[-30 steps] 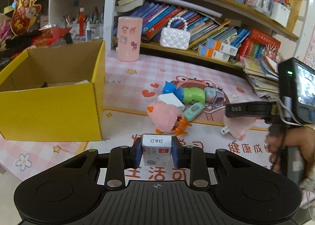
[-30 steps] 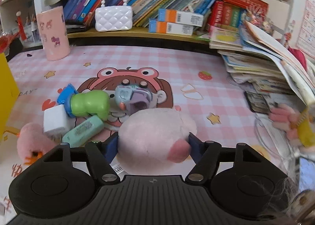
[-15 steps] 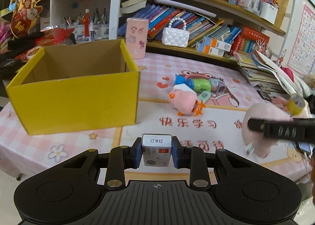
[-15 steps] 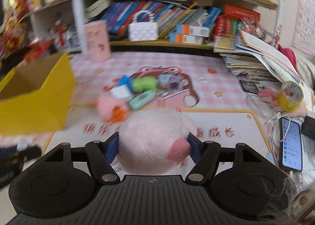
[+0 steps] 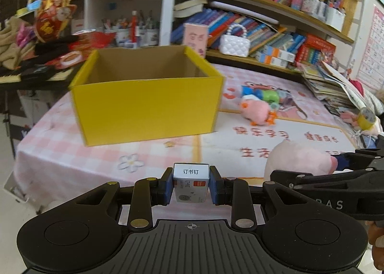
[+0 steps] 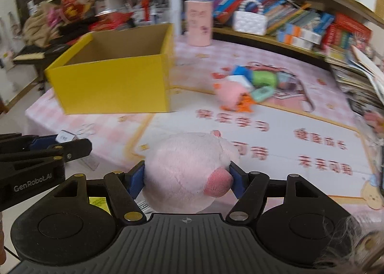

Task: Organize objects
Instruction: 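Carry the staple box and pig plush over the yellow box and release both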

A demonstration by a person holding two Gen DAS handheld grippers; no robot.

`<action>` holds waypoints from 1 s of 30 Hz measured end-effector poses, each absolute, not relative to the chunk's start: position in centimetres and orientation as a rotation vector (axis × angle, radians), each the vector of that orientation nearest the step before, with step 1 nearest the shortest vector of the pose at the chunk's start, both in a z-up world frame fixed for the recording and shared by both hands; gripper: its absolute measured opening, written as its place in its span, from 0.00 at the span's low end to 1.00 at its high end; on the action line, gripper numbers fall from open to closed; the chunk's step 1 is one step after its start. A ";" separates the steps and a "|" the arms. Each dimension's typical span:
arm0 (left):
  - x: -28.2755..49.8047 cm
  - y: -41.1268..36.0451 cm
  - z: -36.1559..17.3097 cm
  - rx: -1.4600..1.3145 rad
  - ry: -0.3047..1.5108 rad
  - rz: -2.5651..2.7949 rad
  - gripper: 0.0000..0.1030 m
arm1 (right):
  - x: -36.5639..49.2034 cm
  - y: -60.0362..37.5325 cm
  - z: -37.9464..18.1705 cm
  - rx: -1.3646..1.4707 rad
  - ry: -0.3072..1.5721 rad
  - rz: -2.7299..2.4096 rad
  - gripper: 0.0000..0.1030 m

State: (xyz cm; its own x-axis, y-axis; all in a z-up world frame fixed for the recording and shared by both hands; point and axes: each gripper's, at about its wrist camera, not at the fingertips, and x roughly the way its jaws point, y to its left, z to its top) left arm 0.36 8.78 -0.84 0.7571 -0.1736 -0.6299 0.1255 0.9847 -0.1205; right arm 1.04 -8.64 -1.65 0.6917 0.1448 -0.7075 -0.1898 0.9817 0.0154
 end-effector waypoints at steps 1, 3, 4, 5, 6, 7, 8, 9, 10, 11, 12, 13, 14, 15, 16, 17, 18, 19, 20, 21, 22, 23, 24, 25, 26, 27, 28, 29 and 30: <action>0.2 9.3 -0.8 -0.075 0.691 -0.153 0.27 | 0.9 -7.9 -1.7 -0.067 0.784 0.203 0.65; -0.4 10.6 -0.7 -0.082 0.686 -0.133 0.27 | 0.7 -6.5 -1.7 -0.077 0.784 0.232 0.65; -0.6 11.0 -0.7 -0.084 0.684 -0.125 0.27 | 0.6 -5.8 -1.8 -0.081 0.786 0.247 0.65; -0.8 11.5 -0.7 -0.085 0.681 -0.118 0.27 | 0.5 -5.2 -1.8 -0.085 0.786 0.260 0.65; -1.0 12.0 -0.7 -0.087 0.678 -0.111 0.27 | 0.4 -4.7 -1.8 -0.087 0.786 0.269 0.65; -1.2 12.5 -0.6 -0.088 0.674 -0.104 0.27 | 0.3 -4.1 -1.8 -0.089 0.783 0.278 0.65; -1.4 13.0 -0.6 -0.088 0.671 -0.097 0.27 | 0.3 -3.7 -1.8 -0.089 0.781 0.284 0.65; -1.5 13.3 -0.6 -0.089 0.668 -0.092 0.27 | 0.2 -3.3 -1.8 -0.089 0.779 0.289 0.65; -1.7 13.7 -0.5 -0.090 0.664 -0.087 0.27 | 0.1 -2.9 -1.8 -0.089 0.779 0.293 0.65; -1.8 13.9 -0.5 -0.091 0.660 -0.084 0.27 | 0.0 -2.6 -1.8 -0.088 0.780 0.296 0.65; -1.9 14.2 -0.5 -0.091 0.657 -0.083 0.27 | 0.0 -2.2 -1.8 -0.087 0.783 0.300 0.65; -2.0 14.4 -0.4 -0.090 0.653 -0.084 0.27 | -0.1 -2.0 -1.8 -0.085 0.786 0.301 0.65; -2.0 14.6 -0.3 -0.088 0.648 -0.086 0.27 | -0.1 -1.8 -1.8 -0.083 0.791 0.302 0.65; -2.1 14.7 -0.1 -0.084 0.642 -0.088 0.27 | -0.2 -1.8 -1.8 -0.079 0.793 0.301 0.65; -2.1 14.8 0.0 -0.082 0.636 -0.090 0.27 | -0.2 -1.7 -1.7 -0.076 0.794 0.299 0.65; -2.1 14.9 0.2 -0.082 0.629 -0.093 0.27 | -0.2 -1.7 -1.7 -0.074 0.795 0.296 0.65; -2.1 15.0 0.3 -0.081 0.620 -0.092 0.27 | -0.2 -1.6 -1.7 -0.073 0.796 0.295 0.65; -2.0 15.1 0.5 -0.079 0.609 -0.091 0.27 | -0.1 -1.6 -1.7 -0.070 0.798 0.298 0.65; -1.9 15.2 0.7 -0.078 0.602 -0.093 0.27 | 0.0 -1.6 -1.6 -0.065 0.800 0.300 0.65; -1.7 15.2 1.0 -0.076 0.594 -0.095 0.27 | 0.1 -1.5 -1.6 -0.059 0.803 0.298 0.65; -1.4 15.3 1.3 -0.074 0.584 -0.096 0.27 | 0.4 -1.5 -1.5 -0.052 0.807 0.297 0.65; -1.2 15.4 1.5 -0.072 0.574 -0.097 0.27 | 0.6 -1.4 -1.3 -0.045 0.808 0.296 0.65; -0.9 15.4 1.9 -0.068 0.561 -0.097 0.27 | 0.9 -1.4 -1.1 -0.035 0.804 0.299 0.65; -0.5 15.5 2.3 -0.063 0.547 -0.097 0.27 | 1.2 -1.3 -0.8 -0.031 0.799 0.302 0.65; -0.2 15.5 2.6 -0.060 0.536 -0.096 0.27 | 1.5 -1.2 -0.4 -0.030 0.791 0.307 0.65; 0.1 15.5 3.0 -0.056 0.522 -0.093 0.27 | 1.9 -1.0 -0.1 -0.033 0.779 0.314 0.65; 0.5 15.5 3.4 -0.052 0.510 -0.090 0.27 | 2.2 -0.9 0.3 -0.037 0.768 0.320 0.65; 0.9 15.5 3.7 -0.049 0.498 -0.085 0.27 | 2.7 -0.7 0.6 -0.040 0.755 0.327 0.65; 1.3 15.6 4.0 -0.047 0.486 -0.078 0.27 | 3.1 -0.6 1.0 -0.041 0.743 0.335 0.65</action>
